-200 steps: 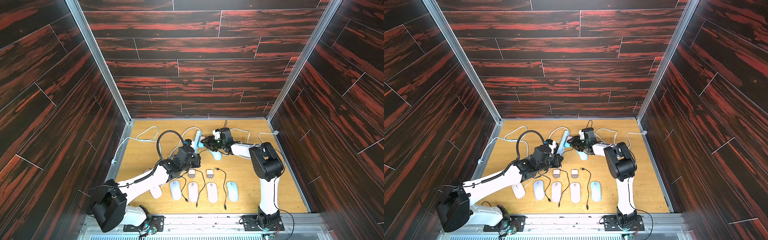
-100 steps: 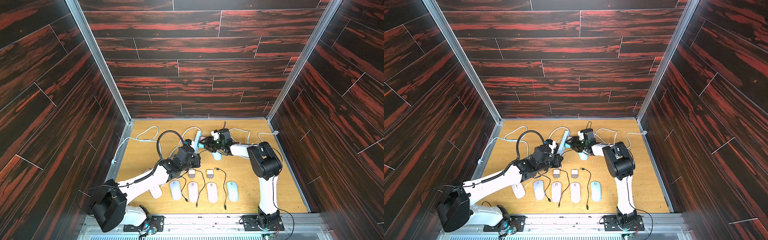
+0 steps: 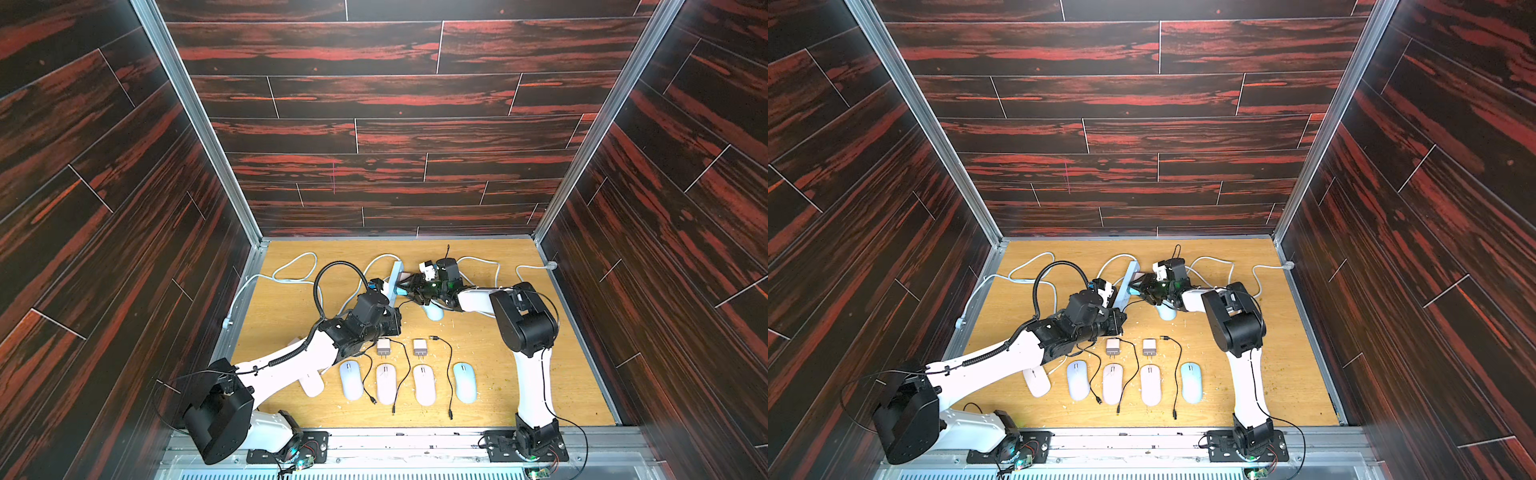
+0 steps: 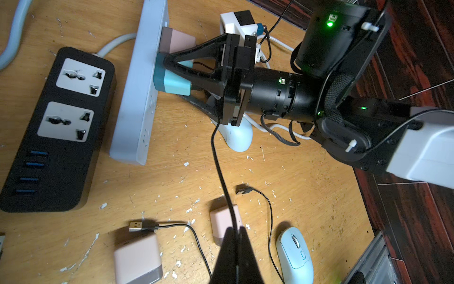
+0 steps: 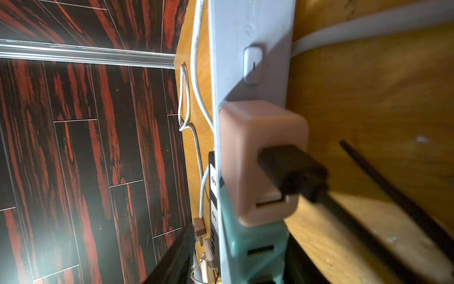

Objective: Unplug the wireless mouse
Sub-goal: Place the power cord at the center of the board.

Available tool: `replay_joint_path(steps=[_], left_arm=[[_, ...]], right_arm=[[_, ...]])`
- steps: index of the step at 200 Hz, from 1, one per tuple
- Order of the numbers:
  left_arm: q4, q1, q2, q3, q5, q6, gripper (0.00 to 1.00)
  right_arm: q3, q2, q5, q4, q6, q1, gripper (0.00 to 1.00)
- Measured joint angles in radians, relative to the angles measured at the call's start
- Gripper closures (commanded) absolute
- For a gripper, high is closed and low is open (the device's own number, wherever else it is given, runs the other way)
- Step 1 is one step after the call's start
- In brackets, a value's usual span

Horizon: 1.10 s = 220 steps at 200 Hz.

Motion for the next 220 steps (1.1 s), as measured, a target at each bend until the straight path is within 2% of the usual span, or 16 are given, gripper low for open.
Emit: replay_joint_path(steps=[34, 62, 78, 95, 124, 149, 190, 220], left_arm=[[0.000, 0.000, 0.000, 0.000, 0.000, 0.000, 1.00], [0.000, 0.000, 0.000, 0.000, 0.000, 0.000, 1.00], [0.000, 0.000, 0.000, 0.000, 0.000, 0.000, 1.00], [0.000, 0.000, 0.000, 0.000, 0.000, 0.003, 0.89], [-0.008, 0.000, 0.006, 0.000, -0.002, 0.028, 0.53], [-0.039, 0.000, 0.004, 0.000, -0.048, 0.047, 0.36], [-0.101, 0.041, 0.013, 0.011, -0.154, 0.117, 0.38], [-0.117, 0.124, 0.133, 0.091, -0.145, 0.154, 0.40]], right_arm=[[0.005, 0.004, 0.002, -0.006, -0.005, 0.008, 0.58], [0.005, 0.004, 0.006, -0.008, -0.006, 0.010, 0.61], [0.005, 0.004, 0.012, -0.010, -0.010, 0.011, 0.67], [0.005, 0.004, 0.015, -0.010, -0.016, 0.011, 0.73], [0.007, 0.003, 0.016, -0.013, -0.027, 0.011, 0.78], [0.013, 0.003, 0.016, -0.022, -0.031, 0.011, 0.79], [0.019, 0.003, 0.014, -0.032, -0.035, 0.011, 0.83], [0.024, 0.003, 0.007, -0.045, -0.045, 0.010, 0.88]])
